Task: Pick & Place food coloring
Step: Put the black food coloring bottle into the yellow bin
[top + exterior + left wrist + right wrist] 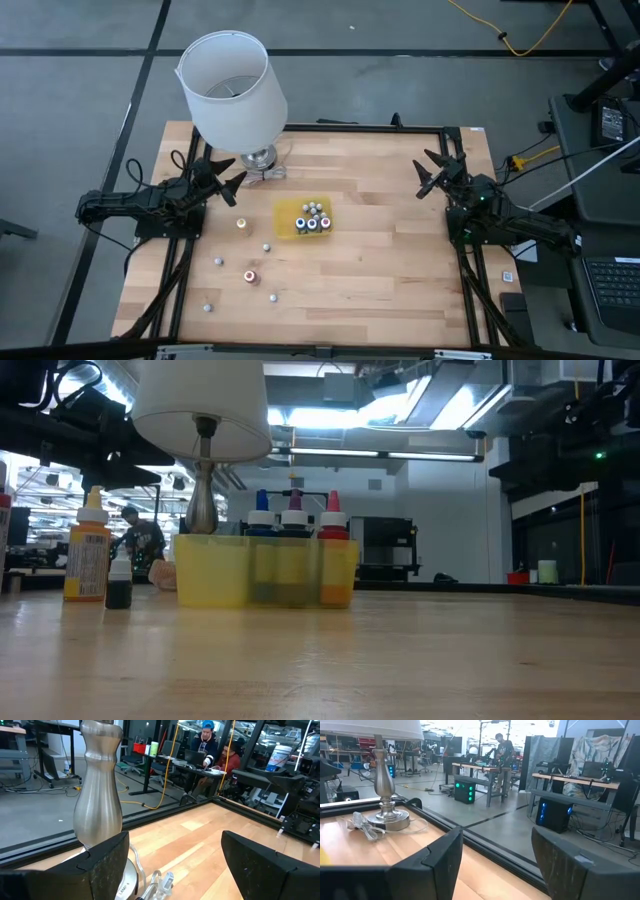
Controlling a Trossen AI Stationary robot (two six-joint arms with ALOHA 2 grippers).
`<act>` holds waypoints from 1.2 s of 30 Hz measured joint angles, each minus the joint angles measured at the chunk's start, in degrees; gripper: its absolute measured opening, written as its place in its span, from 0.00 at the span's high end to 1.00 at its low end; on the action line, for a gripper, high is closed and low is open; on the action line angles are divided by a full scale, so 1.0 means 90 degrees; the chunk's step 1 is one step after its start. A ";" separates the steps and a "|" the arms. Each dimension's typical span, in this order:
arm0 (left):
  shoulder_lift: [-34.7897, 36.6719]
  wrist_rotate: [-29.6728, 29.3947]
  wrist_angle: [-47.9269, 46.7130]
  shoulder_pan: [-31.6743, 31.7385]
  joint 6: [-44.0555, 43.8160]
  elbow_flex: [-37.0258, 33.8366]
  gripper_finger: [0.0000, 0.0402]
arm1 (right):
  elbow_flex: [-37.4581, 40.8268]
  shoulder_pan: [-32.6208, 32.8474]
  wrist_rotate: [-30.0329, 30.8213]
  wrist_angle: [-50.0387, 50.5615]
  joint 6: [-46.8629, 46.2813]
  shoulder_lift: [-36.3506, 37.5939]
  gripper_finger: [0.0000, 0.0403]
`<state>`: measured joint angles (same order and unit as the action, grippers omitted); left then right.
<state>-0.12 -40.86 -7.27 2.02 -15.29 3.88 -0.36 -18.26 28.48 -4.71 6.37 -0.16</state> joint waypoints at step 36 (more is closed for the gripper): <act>-0.0001 -0.0084 0.0007 0.0000 -0.0133 0.0000 0.22 | 0.0000 0.0002 -0.0004 0.0000 -0.0005 -0.0005 0.41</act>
<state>-0.13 -41.62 -7.21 2.02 -16.48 3.88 -0.36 -18.24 28.45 -4.71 6.33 -0.21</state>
